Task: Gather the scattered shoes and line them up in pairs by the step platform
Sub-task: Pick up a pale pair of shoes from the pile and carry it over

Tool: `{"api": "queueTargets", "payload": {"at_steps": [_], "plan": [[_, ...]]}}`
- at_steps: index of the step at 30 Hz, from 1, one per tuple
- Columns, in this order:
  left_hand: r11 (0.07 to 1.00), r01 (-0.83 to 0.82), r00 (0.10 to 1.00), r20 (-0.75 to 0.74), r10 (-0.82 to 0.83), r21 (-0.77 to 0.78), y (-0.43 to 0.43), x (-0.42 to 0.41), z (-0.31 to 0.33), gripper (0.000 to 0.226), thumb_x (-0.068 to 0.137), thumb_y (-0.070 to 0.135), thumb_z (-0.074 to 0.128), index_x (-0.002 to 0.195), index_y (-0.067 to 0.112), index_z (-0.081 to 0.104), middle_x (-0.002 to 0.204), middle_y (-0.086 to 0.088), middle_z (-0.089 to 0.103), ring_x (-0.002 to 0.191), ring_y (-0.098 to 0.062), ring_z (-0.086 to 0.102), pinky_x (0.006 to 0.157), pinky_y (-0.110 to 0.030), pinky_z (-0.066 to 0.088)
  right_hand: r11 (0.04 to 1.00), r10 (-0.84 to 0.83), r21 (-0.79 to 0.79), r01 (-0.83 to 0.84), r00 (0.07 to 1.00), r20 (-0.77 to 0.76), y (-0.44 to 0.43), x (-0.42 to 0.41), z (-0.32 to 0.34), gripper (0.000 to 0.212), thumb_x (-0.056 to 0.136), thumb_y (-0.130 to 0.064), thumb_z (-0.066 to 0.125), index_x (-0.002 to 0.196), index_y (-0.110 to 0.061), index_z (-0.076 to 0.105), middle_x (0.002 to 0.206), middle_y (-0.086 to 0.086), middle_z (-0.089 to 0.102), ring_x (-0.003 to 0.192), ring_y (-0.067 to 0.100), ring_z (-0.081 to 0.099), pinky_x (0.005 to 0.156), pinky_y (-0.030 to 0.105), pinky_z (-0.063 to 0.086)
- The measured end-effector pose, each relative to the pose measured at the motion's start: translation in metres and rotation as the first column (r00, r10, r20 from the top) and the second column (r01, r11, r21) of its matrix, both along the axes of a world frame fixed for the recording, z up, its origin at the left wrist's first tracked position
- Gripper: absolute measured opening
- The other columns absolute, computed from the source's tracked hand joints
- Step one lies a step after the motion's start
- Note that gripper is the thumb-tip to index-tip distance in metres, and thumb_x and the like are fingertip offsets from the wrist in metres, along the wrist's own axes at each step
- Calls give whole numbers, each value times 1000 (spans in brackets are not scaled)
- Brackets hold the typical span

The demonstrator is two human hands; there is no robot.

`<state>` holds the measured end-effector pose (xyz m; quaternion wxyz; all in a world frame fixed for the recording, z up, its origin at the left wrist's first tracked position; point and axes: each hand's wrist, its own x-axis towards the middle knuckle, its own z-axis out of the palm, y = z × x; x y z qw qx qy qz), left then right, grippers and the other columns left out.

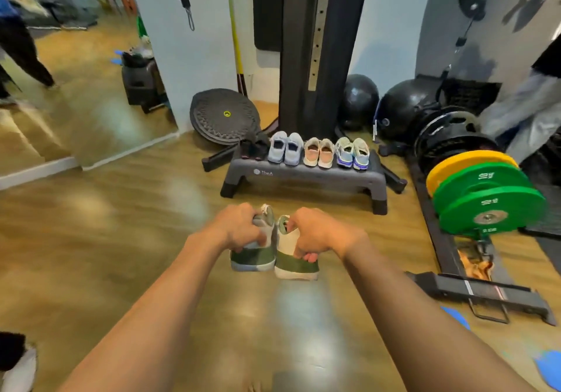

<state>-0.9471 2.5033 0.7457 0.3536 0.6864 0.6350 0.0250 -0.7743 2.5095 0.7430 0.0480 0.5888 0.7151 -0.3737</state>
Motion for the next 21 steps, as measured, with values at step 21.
{"api": "queueTargets", "payload": {"at_steps": [21], "plan": [[996, 81, 990, -113, -85, -43, 471, -109, -203, 36, 80, 22, 67, 115, 23, 61, 113, -7, 66, 103, -27, 60, 84, -32, 48, 999, -33, -17, 36, 989, 145, 447, -127, -174, 25, 81, -7, 67, 105, -12, 64, 99, 8, 63, 82, 21, 55, 69, 27, 42]]}}
